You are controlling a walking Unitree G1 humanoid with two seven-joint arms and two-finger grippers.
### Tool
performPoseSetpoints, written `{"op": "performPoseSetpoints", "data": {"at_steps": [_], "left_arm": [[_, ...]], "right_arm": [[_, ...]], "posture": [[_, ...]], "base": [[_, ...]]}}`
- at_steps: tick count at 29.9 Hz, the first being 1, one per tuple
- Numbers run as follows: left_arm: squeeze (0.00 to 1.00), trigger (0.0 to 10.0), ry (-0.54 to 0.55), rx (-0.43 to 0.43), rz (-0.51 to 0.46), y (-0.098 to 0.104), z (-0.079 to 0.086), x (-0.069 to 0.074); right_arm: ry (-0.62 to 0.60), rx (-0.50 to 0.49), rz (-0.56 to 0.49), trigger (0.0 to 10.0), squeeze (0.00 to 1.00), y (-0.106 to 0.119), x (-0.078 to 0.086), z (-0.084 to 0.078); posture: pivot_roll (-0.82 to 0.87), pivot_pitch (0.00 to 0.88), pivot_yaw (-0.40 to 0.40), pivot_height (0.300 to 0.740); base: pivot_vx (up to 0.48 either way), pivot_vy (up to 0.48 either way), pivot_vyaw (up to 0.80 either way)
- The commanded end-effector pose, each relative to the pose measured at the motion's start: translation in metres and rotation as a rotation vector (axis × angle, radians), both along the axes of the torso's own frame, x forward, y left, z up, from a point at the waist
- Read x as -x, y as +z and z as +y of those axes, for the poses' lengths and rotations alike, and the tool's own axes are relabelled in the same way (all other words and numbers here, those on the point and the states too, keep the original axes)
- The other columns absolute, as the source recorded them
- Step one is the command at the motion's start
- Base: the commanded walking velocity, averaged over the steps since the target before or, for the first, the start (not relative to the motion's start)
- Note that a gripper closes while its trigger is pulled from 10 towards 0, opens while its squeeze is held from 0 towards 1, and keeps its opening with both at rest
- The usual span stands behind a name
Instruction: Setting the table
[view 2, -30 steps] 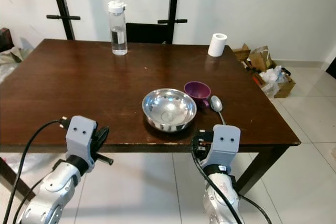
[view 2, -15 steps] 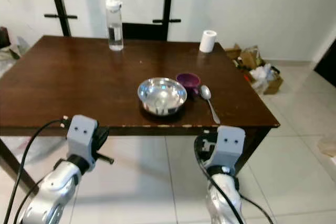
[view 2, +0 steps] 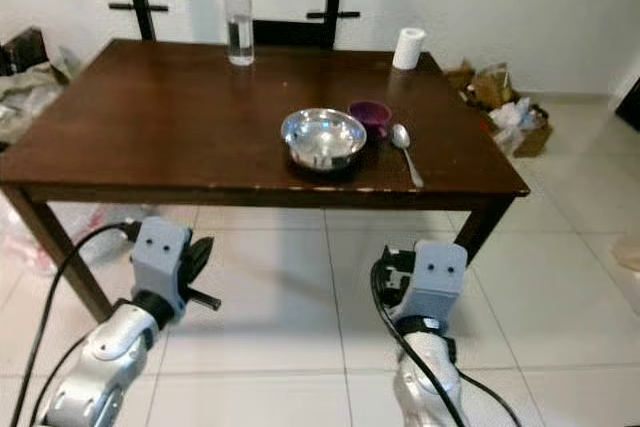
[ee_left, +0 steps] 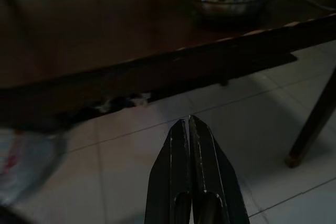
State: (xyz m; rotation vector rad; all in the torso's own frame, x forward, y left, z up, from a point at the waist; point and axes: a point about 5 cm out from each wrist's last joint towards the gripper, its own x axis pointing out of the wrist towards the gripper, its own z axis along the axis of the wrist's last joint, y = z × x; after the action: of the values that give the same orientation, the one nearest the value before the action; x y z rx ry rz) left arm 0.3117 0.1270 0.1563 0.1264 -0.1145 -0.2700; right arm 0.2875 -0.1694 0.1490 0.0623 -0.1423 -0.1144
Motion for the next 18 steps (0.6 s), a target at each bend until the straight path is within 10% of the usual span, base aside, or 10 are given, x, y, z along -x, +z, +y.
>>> {"op": "performPoseSetpoints", "data": {"at_steps": [1,18], "left_arm": [[0.0,10.0,0.0,-0.002,0.029,-0.0077,-0.0007,0.0024],[0.0,10.0,0.024,0.029,0.079,-0.0131,0.0012,0.001]], "right_arm": [[-0.014,0.007,0.008,10.0,0.0,-0.0024,0.0019,-0.0047],[0.025,0.025,0.018,10.0,0.0,-0.0028,0.0018,0.0004]], "posture": [[0.01,0.088,0.044,0.74],[0.01,0.084,0.041,0.74]], "base": [[-0.292,0.0,0.0],[-0.112,0.0,0.0]]}}
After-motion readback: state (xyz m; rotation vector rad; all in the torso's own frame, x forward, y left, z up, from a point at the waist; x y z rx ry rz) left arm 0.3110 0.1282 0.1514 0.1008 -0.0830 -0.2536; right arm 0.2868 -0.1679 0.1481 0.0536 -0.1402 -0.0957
